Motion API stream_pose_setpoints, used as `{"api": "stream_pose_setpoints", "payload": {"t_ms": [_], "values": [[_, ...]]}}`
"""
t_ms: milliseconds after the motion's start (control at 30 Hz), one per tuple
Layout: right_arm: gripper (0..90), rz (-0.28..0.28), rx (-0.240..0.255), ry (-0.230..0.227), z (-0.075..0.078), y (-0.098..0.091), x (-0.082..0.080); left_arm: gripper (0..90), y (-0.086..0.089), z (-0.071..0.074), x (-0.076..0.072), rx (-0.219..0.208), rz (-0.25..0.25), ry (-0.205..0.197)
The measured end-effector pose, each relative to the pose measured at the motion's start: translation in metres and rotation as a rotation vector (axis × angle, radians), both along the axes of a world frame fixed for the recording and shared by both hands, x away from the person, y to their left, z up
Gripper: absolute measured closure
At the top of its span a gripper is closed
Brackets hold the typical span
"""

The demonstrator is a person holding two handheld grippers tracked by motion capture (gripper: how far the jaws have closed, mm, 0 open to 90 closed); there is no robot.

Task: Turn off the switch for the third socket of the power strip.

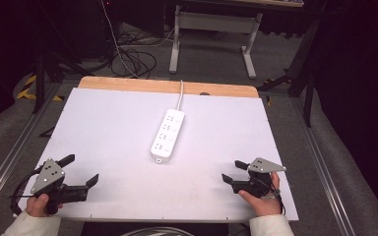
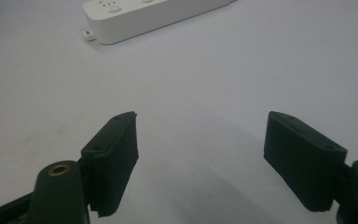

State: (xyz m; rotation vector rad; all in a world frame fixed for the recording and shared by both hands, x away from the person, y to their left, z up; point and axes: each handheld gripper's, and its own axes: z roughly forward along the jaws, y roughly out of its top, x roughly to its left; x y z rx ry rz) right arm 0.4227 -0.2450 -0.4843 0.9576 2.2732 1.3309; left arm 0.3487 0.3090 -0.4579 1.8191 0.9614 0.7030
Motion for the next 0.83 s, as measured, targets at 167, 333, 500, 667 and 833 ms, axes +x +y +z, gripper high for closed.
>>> {"api": "stream_pose_setpoints", "payload": {"t_ms": [167,333,500,667,833], "values": [[27.2,-0.006,0.013,-0.029,0.0033,-0.0012,-0.0005,2.3,0.0014,-0.0003,0.0021,-0.010,-0.005,0.011],[27.2,-0.006,0.009,-0.030,0.0034,-0.0012,-0.0005,2.3,0.0005,-0.0008,0.0013,0.011,-0.008,-0.012],[27.5,-0.024,-0.011,-0.039,0.0037,-0.0011,-0.0006,2.3,-0.0021,-0.0025,0.0015,0.018,0.001,-0.032],[27.5,-0.023,-0.007,-0.040,0.0032,-0.0013,-0.0002,2.3,-0.0011,-0.0022,0.0025,0.007,0.001,-0.015],[27.7,-0.046,-0.016,-0.042,0.0030,-0.0024,0.0002,2.2,0.0000,-0.0020,0.0029,-0.004,-0.016,0.010]]}}
